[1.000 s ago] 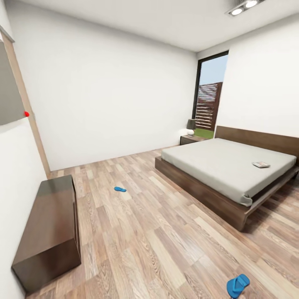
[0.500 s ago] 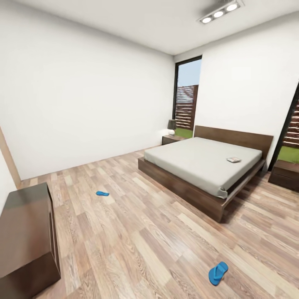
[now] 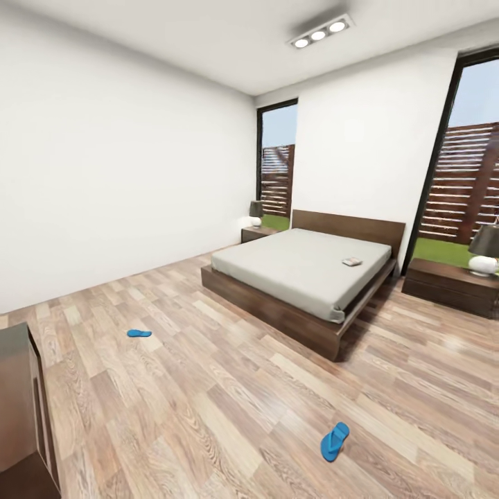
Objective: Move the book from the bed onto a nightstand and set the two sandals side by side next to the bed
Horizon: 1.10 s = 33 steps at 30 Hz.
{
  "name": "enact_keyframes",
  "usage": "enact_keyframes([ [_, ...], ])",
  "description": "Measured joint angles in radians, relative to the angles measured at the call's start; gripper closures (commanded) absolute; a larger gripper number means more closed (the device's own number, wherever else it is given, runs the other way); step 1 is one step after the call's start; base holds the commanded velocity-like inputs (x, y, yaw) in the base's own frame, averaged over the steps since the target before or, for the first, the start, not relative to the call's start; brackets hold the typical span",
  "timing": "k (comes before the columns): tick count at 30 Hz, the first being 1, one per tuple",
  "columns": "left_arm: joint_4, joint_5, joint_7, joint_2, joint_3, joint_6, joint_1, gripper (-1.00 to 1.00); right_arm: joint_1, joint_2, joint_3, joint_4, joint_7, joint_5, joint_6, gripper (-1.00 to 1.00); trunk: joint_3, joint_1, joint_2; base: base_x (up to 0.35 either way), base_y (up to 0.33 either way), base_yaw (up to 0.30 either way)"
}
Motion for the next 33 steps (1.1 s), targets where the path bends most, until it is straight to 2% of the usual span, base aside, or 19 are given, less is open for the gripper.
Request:
enact_keyframes([
  [3,-0.076,0.007,0.003,-0.001,0.000,0.002,0.000,-1.00,0.000,-0.002,0.000,-0.069,0.001,0.000,0.003,-1.00,0.001,0.000,0.000,0.000,0.000,-0.238],
  [7,-0.137,0.017,0.003,-0.003,0.000,0.002,-0.001,-1.00,0.000,-0.003,0.000,-0.170,0.002,0.000,0.005,-1.00,0.003,0.000,0.000,0.000,0.000,-0.070],
  [14,-0.168,0.019,0.002,-0.004,0.000,-0.001,-0.003,-1.00,0.000,-0.003,0.000,-0.267,0.000,0.000,0.000,-1.00,0.003,0.000,0.000,0.000,0.000,-0.010],
  [18,-0.225,0.020,0.003,-0.006,-0.001,0.000,-0.006,-1.00,0.000,-0.004,0.000,-0.319,0.000,0.000,-0.001,-1.00,0.003,0.000,0.000,0.000,0.000,-0.001],
  [24,-0.260,0.020,0.001,-0.007,-0.003,0.000,-0.007,-1.00,0.001,-0.006,-0.008,-0.332,0.002,-0.002,-0.001,-1.00,0.003,0.000,0.000,0.000,0.000,0.000],
  [27,-0.260,0.021,0.000,-0.006,-0.003,-0.001,-0.008,-1.00,0.001,-0.006,-0.022,-0.330,0.001,-0.003,-0.002,-1.00,0.003,0.000,0.000,0.000,0.000,0.000],
  [30,-0.259,0.022,-0.001,-0.006,-0.003,0.000,-0.008,-1.00,0.000,-0.004,-0.055,-0.328,0.001,-0.003,-0.002,-1.00,0.003,0.000,0.000,0.000,0.000,0.000],
  [33,-0.259,0.022,-0.002,-0.006,-0.002,-0.001,-0.008,-1.00,0.000,-0.004,-0.064,-0.328,0.000,-0.002,-0.002,-1.00,0.003,0.000,0.000,0.000,0.000,0.000],
])
